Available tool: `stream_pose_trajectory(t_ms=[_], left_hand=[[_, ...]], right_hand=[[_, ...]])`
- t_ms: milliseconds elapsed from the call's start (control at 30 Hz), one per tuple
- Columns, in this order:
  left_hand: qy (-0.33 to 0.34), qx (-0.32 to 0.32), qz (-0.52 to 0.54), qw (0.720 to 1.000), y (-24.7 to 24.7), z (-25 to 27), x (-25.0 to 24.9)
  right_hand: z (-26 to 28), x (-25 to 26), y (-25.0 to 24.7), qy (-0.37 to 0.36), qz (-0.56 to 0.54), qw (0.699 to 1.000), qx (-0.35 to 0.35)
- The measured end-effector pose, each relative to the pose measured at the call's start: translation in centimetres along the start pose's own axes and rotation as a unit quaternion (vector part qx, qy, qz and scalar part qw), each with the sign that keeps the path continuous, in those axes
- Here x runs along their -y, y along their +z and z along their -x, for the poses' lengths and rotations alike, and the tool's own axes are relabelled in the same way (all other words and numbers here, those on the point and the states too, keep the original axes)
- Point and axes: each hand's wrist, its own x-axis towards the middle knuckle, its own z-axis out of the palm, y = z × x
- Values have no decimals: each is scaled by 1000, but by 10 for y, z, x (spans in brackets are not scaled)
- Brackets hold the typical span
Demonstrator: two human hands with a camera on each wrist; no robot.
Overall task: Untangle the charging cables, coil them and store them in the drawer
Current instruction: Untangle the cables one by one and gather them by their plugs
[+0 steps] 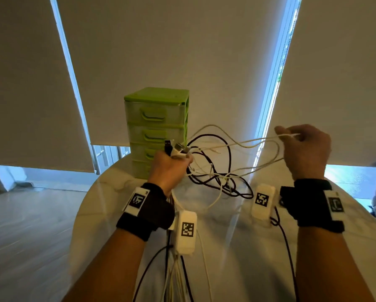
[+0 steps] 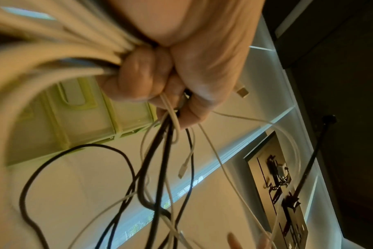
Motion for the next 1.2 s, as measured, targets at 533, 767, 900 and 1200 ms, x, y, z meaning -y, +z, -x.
stream_pose_trajectory(t_ms=[533, 767, 900, 1200], left_hand=[[-2, 69, -193, 979, -30, -7, -17], [-15, 155, -325, 933, -40, -2, -25], [-23, 164, -308, 937, -46, -4, -30], [-68, 239, -318, 915, -62, -10, -24]], right_hand=[[19, 26, 7, 239, -264, 905, 231], [11, 17, -4, -39, -11, 999, 17], [5, -1, -3, -55, 35, 997, -39], [-2, -27, 0, 4, 82, 992, 100]])
